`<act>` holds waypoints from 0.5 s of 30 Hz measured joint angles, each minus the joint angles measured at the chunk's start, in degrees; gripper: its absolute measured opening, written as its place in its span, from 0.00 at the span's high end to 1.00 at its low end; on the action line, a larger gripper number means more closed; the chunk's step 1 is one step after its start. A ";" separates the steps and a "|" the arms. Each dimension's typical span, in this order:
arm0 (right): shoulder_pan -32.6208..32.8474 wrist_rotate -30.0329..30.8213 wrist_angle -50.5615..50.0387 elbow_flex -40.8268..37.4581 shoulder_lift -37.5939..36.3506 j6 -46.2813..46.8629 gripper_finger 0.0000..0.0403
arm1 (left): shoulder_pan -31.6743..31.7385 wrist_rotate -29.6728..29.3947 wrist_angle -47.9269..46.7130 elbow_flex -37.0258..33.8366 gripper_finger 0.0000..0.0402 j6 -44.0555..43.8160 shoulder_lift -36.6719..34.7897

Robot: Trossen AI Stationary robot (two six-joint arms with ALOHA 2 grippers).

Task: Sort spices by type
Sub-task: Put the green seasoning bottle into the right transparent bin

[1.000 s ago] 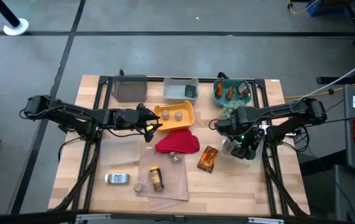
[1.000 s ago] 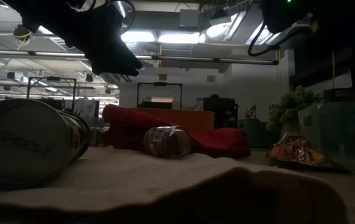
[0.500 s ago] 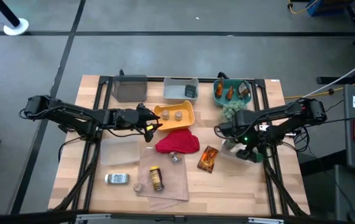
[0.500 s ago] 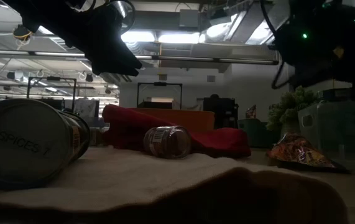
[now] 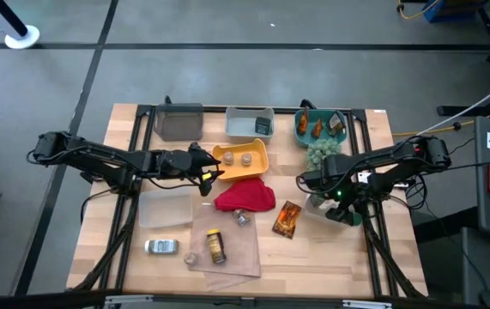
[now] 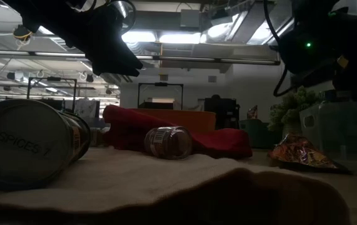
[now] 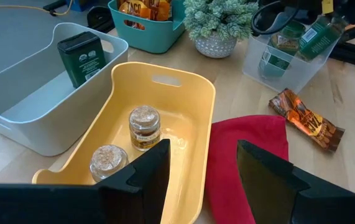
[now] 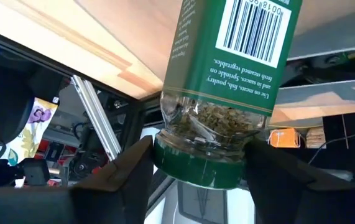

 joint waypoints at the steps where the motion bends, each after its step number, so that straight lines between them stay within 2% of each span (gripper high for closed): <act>1: 0.00 0.00 0.48 0.00 0.00 0.00 0.46 | 0.00 -0.01 0.00 0.00 0.57 0.00 0.00; 15: 0.02 0.39 0.54 0.02 0.00 1.55 0.32 | 0.00 -0.01 -0.04 0.00 0.57 0.00 0.00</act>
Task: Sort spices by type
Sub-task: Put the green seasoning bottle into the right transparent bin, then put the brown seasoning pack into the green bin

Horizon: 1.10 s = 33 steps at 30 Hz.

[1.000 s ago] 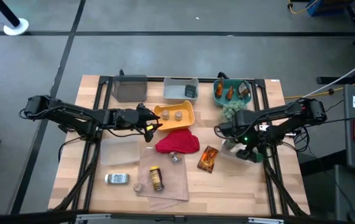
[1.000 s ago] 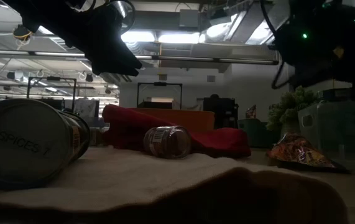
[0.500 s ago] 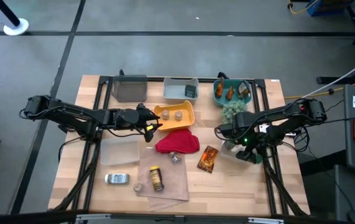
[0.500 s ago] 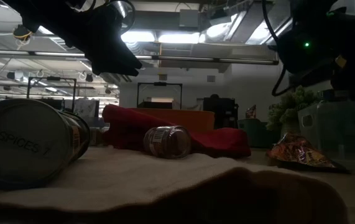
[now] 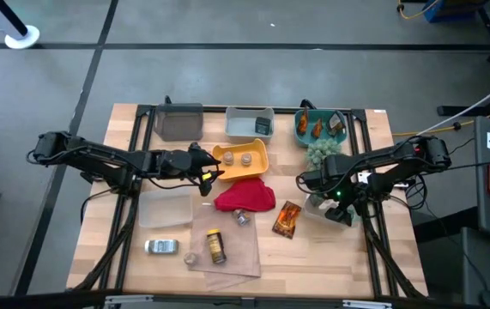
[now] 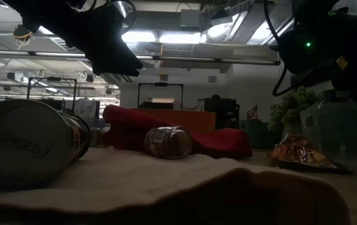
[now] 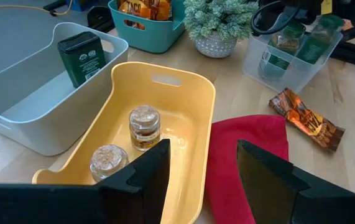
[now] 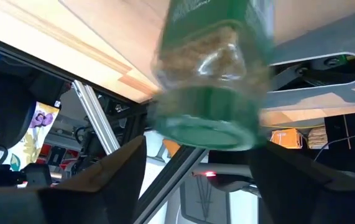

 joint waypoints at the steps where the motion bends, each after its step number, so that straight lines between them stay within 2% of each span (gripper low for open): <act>1: 0.00 -0.02 0.00 0.00 0.00 0.00 0.32 | 0.00 0.00 0.00 0.00 0.57 0.00 0.00; 8: 0.00 0.39 -0.68 0.00 -0.35 -0.37 0.33 | 0.00 0.00 0.04 0.00 0.57 1.24 0.00; 13: 0.00 4.88 -3.20 2.25 -2.40 -0.42 0.33 | 0.00 0.00 0.04 0.00 0.57 1.49 0.00; 21: 0.00 12.35 -5.15 11.15 -7.22 0.14 0.33 | 0.00 0.00 0.07 0.00 0.57 1.49 0.00; 28: 0.01 18.01 -4.43 21.17 -7.98 0.02 0.33 | 0.00 0.00 0.07 0.00 0.57 1.32 0.00; 33: 0.07 25.38 -0.35 28.48 -7.98 -0.76 0.33 | 0.00 0.00 0.07 0.00 0.57 1.27 0.00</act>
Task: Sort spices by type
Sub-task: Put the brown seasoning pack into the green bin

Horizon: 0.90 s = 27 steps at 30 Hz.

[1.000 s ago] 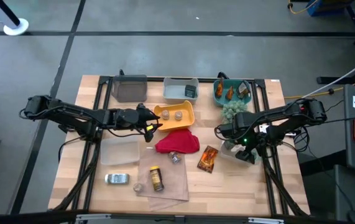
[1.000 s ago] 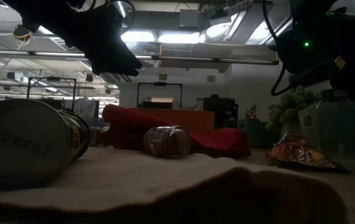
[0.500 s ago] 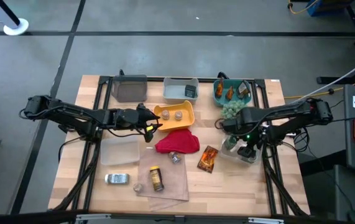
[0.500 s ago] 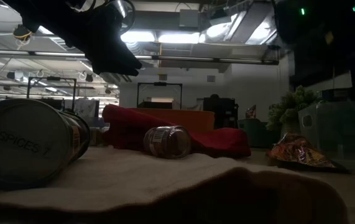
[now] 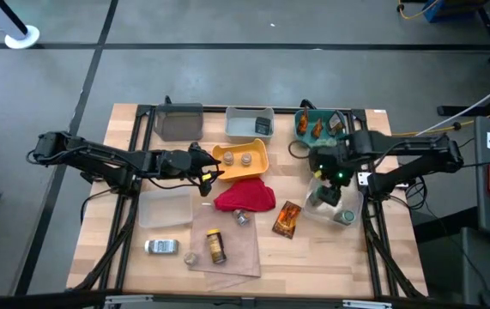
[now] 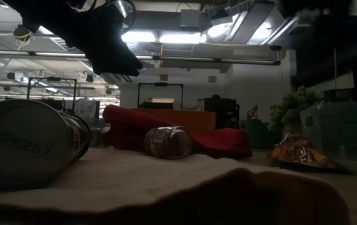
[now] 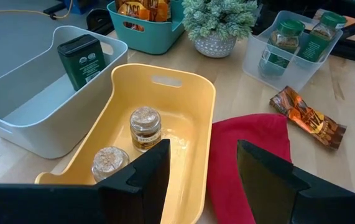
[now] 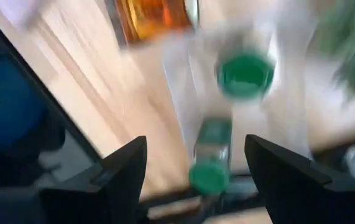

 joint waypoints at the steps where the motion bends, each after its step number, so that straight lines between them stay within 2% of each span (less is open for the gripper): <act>1: 0.00 1.62 1.44 1.17 -0.01 -1.11 0.33 | 0.00 0.00 0.00 0.00 0.57 0.00 0.00; 5: 0.00 7.44 10.41 2.87 -0.05 -8.11 0.33 | 0.00 0.00 0.00 0.00 0.57 0.00 0.02; 12: 1.18 11.27 23.37 1.70 2.02 -24.90 0.33 | 0.00 0.00 -0.02 0.00 0.57 -0.07 0.00; 19: 7.09 18.58 24.21 1.55 8.75 -39.36 0.33 | 0.00 0.00 -0.17 0.00 0.57 -0.22 0.02; 24: 11.46 19.19 24.46 1.53 14.72 -45.63 0.33 | 0.00 0.00 -0.21 0.00 0.57 -0.22 0.02; 27: 13.52 19.16 24.46 1.53 18.45 -46.03 0.33 | 0.00 0.00 -0.21 0.00 0.57 -0.22 0.02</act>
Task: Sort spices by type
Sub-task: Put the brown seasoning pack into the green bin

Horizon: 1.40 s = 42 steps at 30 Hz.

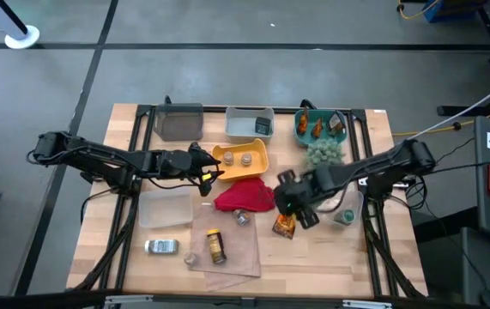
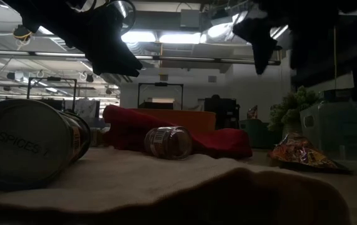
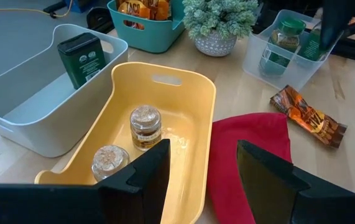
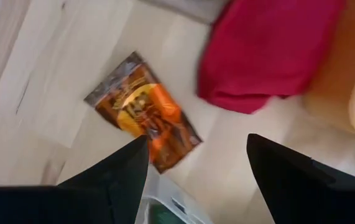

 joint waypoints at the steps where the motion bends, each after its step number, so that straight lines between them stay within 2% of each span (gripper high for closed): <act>1: 0.61 0.00 0.00 0.00 1.36 -0.06 0.33 | 0.00 0.00 -0.01 0.00 0.57 0.00 0.00; 5: 2.96 0.00 -0.07 -0.02 6.25 -0.50 0.33 | 0.00 0.00 -0.01 0.00 0.57 0.01 -0.01; 15: 7.63 2.14 3.61 -0.02 14.00 -10.17 0.33 | 0.00 0.00 -0.01 0.00 0.57 0.00 0.00; 30: 7.43 1.89 5.63 -0.02 21.03 -13.39 0.33 | 0.00 0.00 -0.03 0.00 0.57 0.17 0.00; 37: 6.46 -1.96 5.31 0.28 23.38 -13.43 0.33 | 0.00 0.00 -0.03 0.00 0.57 0.18 0.00; 42: 6.14 -2.05 5.48 0.37 23.59 -13.35 0.40 | 0.00 0.00 -0.03 0.00 0.57 0.17 0.00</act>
